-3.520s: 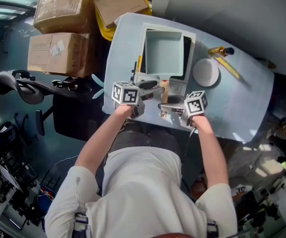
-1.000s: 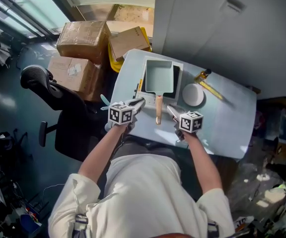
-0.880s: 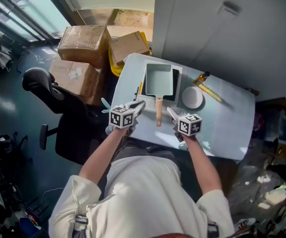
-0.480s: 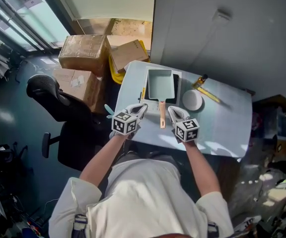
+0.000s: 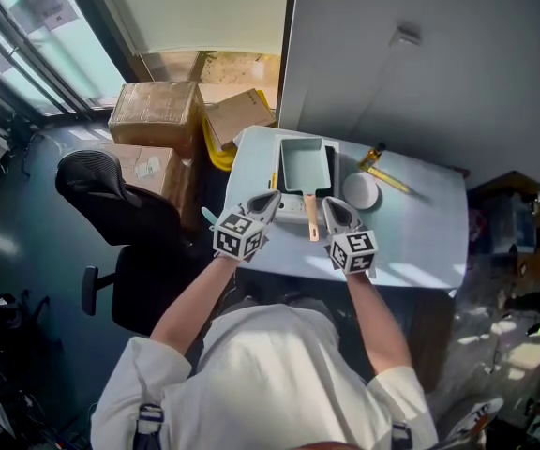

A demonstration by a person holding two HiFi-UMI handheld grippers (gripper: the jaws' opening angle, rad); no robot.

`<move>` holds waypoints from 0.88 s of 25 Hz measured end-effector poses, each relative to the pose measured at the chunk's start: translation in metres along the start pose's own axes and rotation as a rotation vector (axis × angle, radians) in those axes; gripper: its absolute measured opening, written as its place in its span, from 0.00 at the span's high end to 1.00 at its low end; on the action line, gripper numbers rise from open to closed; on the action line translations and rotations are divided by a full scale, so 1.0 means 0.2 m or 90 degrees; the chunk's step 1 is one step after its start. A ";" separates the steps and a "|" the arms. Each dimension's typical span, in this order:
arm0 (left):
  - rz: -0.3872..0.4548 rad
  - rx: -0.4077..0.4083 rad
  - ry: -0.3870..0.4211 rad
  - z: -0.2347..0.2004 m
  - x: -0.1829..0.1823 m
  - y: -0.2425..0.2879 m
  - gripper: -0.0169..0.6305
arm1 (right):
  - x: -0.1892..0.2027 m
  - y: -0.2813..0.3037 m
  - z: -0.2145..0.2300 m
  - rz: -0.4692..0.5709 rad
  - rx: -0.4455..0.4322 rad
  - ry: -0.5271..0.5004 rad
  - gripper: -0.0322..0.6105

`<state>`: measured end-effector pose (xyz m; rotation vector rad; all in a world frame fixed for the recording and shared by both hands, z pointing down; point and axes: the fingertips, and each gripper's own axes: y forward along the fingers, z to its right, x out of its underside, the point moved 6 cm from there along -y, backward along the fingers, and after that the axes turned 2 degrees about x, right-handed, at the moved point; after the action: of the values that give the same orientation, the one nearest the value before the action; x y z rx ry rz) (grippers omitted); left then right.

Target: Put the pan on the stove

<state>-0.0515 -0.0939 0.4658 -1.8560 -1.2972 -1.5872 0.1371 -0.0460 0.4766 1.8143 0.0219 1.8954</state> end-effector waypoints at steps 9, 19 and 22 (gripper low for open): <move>0.045 0.027 0.042 0.07 -0.14 -0.14 0.94 | -0.16 -0.15 -0.11 0.061 0.052 -0.040 0.90; 0.069 0.019 0.100 0.20 -0.20 -0.16 0.94 | -0.23 -0.26 -0.13 0.104 0.054 -0.066 0.90; 0.075 0.003 0.100 0.23 -0.21 -0.16 0.94 | -0.26 -0.29 -0.12 0.108 0.042 -0.064 0.90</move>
<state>-0.0492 -0.0602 0.4050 -1.7322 -1.1036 -1.6291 0.1336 -0.0058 0.4055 2.0098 -0.1080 1.9346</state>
